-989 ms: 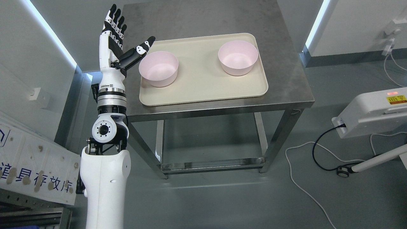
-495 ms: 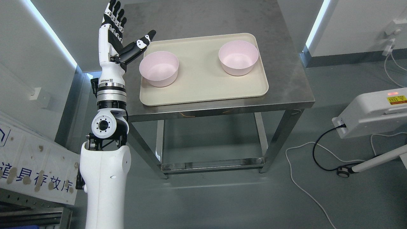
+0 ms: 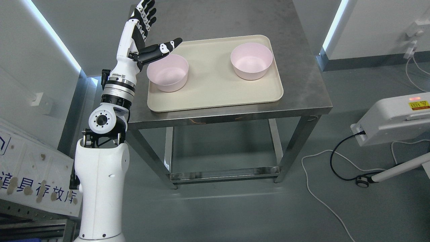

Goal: Stack pink IKEA bowls on left shelf middle
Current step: 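Lower the left hand toward the pink bowl nearer the robot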

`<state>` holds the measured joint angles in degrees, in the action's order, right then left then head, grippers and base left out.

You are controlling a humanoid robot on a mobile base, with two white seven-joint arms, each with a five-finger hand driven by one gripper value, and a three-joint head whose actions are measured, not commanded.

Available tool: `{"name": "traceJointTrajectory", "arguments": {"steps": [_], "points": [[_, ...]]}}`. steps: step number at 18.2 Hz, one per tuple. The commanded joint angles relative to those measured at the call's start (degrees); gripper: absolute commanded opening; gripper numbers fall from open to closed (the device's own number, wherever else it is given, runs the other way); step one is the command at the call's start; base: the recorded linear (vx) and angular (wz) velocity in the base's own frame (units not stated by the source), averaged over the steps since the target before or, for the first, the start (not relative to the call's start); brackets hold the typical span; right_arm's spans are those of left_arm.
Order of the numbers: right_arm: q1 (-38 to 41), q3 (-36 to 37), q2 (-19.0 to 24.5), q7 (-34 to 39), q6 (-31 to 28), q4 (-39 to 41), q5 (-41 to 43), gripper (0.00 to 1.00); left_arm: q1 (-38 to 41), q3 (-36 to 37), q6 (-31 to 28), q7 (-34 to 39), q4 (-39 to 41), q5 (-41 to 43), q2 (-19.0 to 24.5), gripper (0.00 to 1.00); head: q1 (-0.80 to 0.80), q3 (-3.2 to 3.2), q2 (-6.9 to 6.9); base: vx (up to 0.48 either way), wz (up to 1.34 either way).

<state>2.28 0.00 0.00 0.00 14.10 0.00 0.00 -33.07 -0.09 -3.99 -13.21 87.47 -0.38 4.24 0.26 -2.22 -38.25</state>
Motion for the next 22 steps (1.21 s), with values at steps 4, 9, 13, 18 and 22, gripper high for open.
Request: {"name": "traceJointTrajectory", "arguments": {"steps": [4, 9, 13, 18, 22], "points": [[0.0, 0.3, -1.0, 0.0, 0.1, 1.0, 0.1, 1.0, -3.8, -1.1, -3.1, -6.1, -11.4, 7.3, 8.7, 0.99, 0.0, 0.0, 0.0, 0.0, 0.0], [0.0, 0.3, -1.0, 0.0, 0.1, 1.0, 0.1, 1.0, -7.7, 1.2, -4.8, -5.2, -18.2, 8.1, 6.4, 0.97, 0.0, 0.0, 0.0, 0.0, 0.0], [0.0, 0.3, -1.0, 0.0, 0.1, 1.0, 0.1, 1.0, -8.4, 5.7, -4.8, -6.3, -19.8, 10.0, 6.5, 0.94, 0.0, 0.0, 0.0, 0.0, 0.0], [0.0, 0.3, -1.0, 0.0, 0.1, 1.0, 0.1, 1.0, -8.5, 8.8, -4.4, -8.0, -23.6, 12.0, 6.8, 0.84, 0.0, 0.0, 0.0, 0.0, 0.0], [0.0, 0.3, -1.0, 0.0, 0.1, 1.0, 0.1, 1.0, -10.1, 8.0, -3.1, -8.1, -26.2, 17.4, 7.1, 0.76, 0.0, 0.0, 0.0, 0.0, 0.0]]}}
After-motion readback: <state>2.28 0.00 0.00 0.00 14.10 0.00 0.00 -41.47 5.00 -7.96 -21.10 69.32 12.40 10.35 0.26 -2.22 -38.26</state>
